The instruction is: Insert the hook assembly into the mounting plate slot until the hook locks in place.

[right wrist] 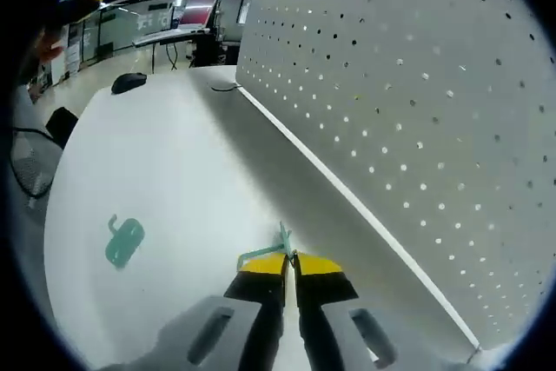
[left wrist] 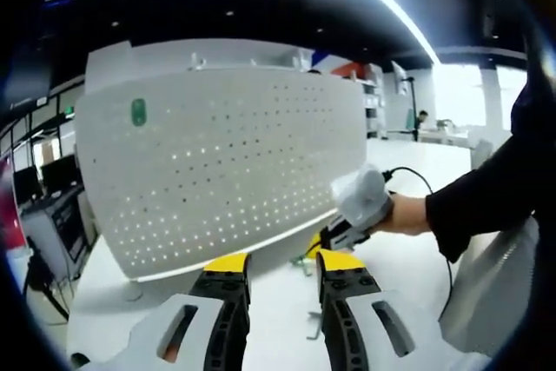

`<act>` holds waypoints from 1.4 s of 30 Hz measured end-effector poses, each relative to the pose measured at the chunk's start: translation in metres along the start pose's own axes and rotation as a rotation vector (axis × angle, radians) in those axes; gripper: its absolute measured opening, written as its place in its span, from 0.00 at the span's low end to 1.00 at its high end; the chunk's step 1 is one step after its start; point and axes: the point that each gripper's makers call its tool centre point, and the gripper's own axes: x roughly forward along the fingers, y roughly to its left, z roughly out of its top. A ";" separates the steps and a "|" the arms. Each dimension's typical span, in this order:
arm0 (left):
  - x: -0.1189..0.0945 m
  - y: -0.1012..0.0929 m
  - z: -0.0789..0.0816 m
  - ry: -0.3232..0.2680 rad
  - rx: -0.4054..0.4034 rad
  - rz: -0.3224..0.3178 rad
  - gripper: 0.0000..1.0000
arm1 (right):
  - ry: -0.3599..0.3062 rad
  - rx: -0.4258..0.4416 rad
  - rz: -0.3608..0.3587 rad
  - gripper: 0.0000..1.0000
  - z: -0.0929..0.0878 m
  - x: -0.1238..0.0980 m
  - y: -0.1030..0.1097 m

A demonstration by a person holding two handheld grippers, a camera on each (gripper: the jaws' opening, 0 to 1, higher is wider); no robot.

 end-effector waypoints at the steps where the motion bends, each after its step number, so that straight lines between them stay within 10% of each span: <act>1: 0.000 0.000 0.000 -0.001 0.001 0.000 0.30 | -0.002 -0.001 -0.003 0.01 0.001 -0.001 0.000; 25: 0.003 -0.022 -0.001 0.021 0.136 -0.065 0.31 | -0.105 0.163 0.068 0.01 0.065 -0.054 0.023; 42: 0.006 -0.059 -0.051 0.232 0.416 -0.247 0.27 | 0.091 0.648 0.610 0.00 0.041 -0.074 0.111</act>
